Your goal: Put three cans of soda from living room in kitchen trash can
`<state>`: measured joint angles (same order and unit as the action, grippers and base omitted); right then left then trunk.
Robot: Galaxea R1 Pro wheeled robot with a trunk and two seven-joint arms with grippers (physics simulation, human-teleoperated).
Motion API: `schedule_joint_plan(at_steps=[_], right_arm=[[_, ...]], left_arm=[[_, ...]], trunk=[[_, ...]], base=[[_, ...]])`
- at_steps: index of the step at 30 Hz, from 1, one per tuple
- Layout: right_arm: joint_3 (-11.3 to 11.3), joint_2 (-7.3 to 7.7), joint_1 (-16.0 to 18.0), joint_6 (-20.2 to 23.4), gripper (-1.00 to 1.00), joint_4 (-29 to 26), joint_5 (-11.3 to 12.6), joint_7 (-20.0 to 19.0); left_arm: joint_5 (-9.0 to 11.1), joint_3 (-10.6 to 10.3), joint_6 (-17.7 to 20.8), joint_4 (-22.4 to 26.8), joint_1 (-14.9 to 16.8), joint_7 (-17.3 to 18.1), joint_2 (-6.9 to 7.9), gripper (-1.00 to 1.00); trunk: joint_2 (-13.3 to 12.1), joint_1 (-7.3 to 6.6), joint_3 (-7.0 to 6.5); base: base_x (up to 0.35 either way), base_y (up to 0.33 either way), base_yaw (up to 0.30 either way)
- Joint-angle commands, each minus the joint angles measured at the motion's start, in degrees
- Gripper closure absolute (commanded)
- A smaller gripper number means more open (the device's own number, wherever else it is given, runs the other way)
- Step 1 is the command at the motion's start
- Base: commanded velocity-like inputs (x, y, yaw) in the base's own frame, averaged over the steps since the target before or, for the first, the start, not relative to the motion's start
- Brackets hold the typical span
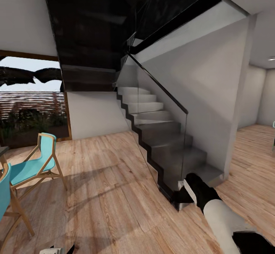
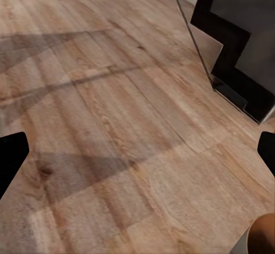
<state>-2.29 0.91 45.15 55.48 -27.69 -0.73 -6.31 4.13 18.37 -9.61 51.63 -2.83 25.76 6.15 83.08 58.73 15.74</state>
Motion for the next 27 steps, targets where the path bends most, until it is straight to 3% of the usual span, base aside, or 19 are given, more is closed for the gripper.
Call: schedule_joint_plan(at_steps=[1, 8, 12, 27], right_arm=[[0.0, -0.29, 2.2, -0.3, -1.0, 3.2, 0.1, 2.5], [0.0, -0.75, 3.3, -1.8, -1.0, 6.9, 0.1, 4.0], [0.0, -0.81, 3.6, -5.0, -1.0, 10.6, 0.1, 4.3], [-0.2, -1.29, 3.7, -7.3, -1.0, 12.7, 0.0, 4.5]], left_arm=[[0.0, 0.0, 0.0, -0.1, 0.0, 0.0, 0.0, -1.0], [0.0, 0.0, 0.0, -0.1, 0.0, 0.0, 0.0, -1.0], [-0.1, 0.0, 0.0, -0.1, 0.0, 0.1, 0.0, -1.0], [0.0, 0.0, 0.0, -0.1, 0.0, 0.1, 0.0, -1.0]], trunk=[[0.0, 0.0, 0.0], [0.0, 0.0, 0.0], [0.0, 0.0, 0.0], [0.0, 0.0, 0.0]], base=[[0.0, 0.0, 0.0], [0.0, 0.0, 0.0], [-0.065, 0.002, 0.0], [-0.238, 0.113, 0.0]])
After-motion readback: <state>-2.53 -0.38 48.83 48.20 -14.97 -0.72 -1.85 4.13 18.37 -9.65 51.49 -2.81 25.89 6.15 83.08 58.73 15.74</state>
